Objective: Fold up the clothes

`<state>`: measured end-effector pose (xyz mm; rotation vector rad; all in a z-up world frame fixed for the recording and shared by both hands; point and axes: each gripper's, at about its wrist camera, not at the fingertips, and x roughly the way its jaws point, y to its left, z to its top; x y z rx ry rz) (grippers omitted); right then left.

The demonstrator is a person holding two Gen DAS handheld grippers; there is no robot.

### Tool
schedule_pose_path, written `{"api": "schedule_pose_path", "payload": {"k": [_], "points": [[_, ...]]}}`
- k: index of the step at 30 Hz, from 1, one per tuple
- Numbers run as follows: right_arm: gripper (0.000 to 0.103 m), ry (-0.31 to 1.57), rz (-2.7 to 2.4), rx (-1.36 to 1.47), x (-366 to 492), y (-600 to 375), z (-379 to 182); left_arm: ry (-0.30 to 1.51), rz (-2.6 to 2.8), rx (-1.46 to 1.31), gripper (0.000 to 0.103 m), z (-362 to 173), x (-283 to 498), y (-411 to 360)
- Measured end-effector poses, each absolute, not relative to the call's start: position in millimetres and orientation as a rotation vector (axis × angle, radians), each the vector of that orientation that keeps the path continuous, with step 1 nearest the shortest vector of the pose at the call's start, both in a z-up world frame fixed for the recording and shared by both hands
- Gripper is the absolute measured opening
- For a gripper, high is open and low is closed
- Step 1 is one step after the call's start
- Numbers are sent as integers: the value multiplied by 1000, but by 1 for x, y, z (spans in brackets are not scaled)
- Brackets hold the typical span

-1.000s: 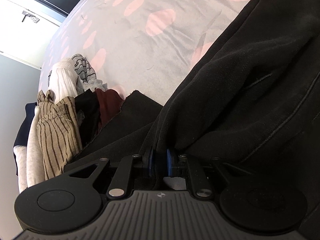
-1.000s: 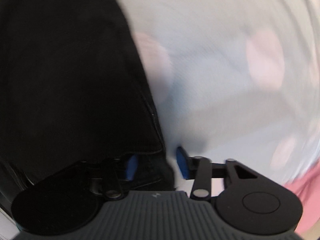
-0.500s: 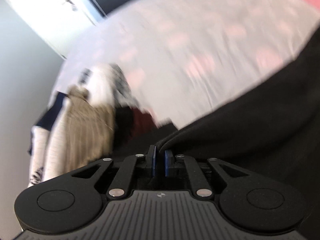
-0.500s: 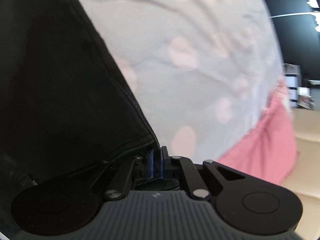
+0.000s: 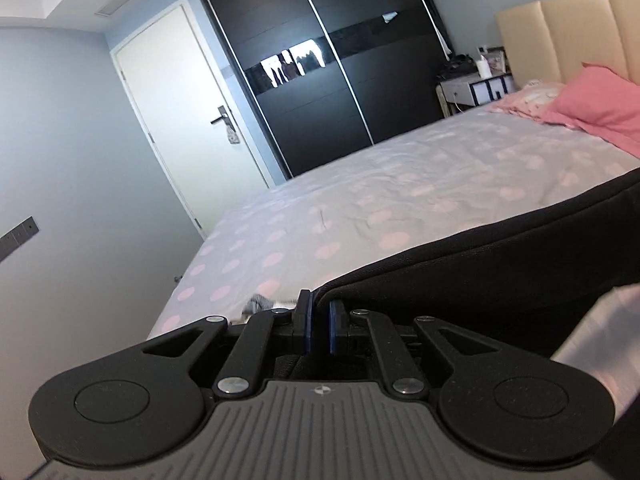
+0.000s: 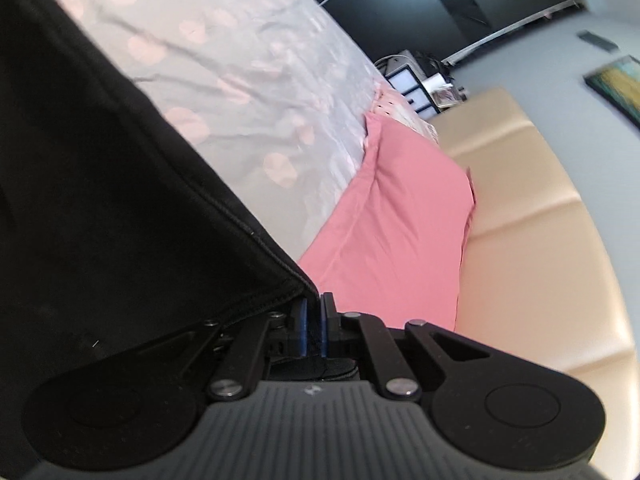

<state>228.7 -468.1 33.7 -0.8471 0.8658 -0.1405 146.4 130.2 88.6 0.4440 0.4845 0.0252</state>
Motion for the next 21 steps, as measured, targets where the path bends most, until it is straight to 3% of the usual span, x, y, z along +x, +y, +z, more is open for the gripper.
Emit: {"api": "schedule_pose_path", "payload": {"k": [10,21], "points": [[7,835,-99,-771,129,-479,0,685,-51,545,6,41,53,148],[7,1117,34,-827,48,-467,-73,848,-162,843,6,-26,-15,123]]}}
